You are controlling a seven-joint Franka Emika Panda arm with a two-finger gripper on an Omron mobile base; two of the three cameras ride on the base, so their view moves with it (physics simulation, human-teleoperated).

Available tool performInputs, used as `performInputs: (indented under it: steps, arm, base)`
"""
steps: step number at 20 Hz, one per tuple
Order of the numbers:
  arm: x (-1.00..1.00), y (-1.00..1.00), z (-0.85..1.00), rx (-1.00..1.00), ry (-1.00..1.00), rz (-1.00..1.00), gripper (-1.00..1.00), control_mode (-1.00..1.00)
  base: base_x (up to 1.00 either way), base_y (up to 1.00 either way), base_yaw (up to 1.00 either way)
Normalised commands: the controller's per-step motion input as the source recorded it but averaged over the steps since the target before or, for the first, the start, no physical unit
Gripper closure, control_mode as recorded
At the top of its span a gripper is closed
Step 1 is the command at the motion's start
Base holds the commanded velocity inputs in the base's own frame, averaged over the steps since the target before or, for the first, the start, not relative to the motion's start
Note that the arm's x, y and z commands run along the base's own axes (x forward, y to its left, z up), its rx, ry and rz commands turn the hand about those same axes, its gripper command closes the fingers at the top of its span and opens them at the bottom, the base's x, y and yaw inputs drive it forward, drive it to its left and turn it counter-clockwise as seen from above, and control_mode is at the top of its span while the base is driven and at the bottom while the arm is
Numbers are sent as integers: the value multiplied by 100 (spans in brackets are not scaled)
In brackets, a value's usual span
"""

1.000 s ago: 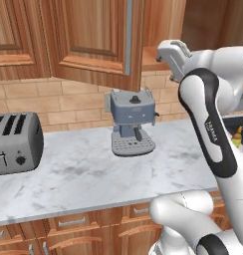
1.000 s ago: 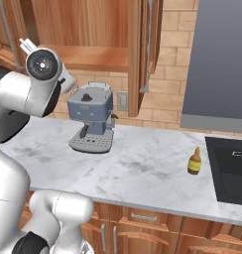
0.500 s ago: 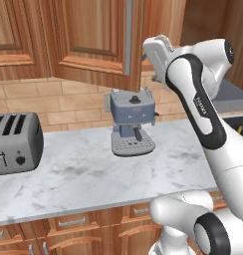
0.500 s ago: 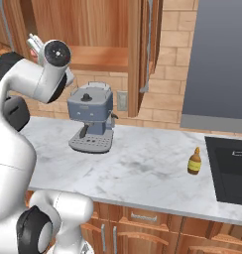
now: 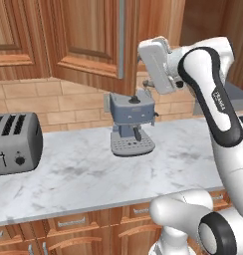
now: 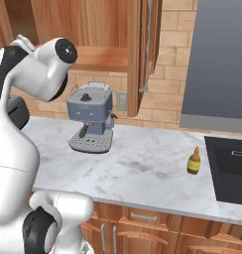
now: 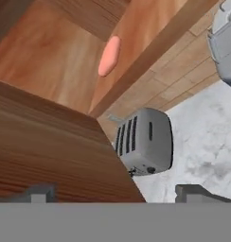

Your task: Open the cabinet. Pick the bar soap and place it next to the sink. Then close the cabinet.

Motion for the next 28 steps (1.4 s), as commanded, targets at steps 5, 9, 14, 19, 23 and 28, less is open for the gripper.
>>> performInputs:
  steps: [5,9,14,19,23,28]
  arm:
    - [-100,99,0,0,-2,29,-100,-100]
    - [-100,99,0,0,-7,24,-100,-100]
    - [-82,46,0,0,-8,12,-100,-100]
    - [1,-43,3,0,-1,1,-100,-100]
    - [56,-83,25,-4,-3,-1,-100,-100]
    - [32,-54,16,-26,-10,-3,-100,-100]
  base:
    - [0,0,0]
    - [0,0,0]
    - [0,0,0]
    - [0,0,0]
    - [0,0,0]
    - [0,0,0]
